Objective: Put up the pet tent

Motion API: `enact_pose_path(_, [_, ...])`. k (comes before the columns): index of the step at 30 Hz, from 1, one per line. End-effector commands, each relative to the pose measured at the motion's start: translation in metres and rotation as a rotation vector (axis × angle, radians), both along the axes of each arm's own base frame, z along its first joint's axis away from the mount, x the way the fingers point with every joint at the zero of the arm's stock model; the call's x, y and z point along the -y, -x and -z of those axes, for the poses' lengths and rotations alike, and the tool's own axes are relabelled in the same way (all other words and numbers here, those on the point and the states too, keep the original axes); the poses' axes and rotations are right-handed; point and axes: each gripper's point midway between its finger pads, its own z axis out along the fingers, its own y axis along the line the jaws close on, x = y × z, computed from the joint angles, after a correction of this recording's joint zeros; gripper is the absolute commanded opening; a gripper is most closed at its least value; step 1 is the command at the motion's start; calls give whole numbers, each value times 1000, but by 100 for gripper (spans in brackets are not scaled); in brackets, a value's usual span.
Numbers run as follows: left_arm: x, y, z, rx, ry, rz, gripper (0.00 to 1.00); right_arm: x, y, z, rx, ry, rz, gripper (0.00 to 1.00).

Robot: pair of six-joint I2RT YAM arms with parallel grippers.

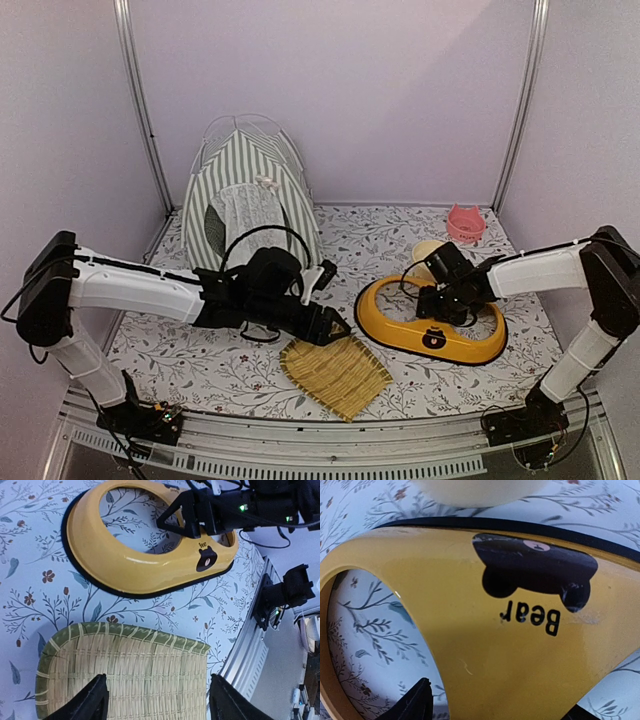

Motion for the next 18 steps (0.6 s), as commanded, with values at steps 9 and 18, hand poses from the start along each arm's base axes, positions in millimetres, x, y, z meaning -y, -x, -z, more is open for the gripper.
enact_pose_path(9, [-47, -45, -21, 67, 14, -142, 68, -142, 17, 5, -24, 78, -408, 88])
enact_pose_path(18, [-57, -47, -18, 55, 13, -157, 69, -139, 2, -22, 47, 17, -296, 99])
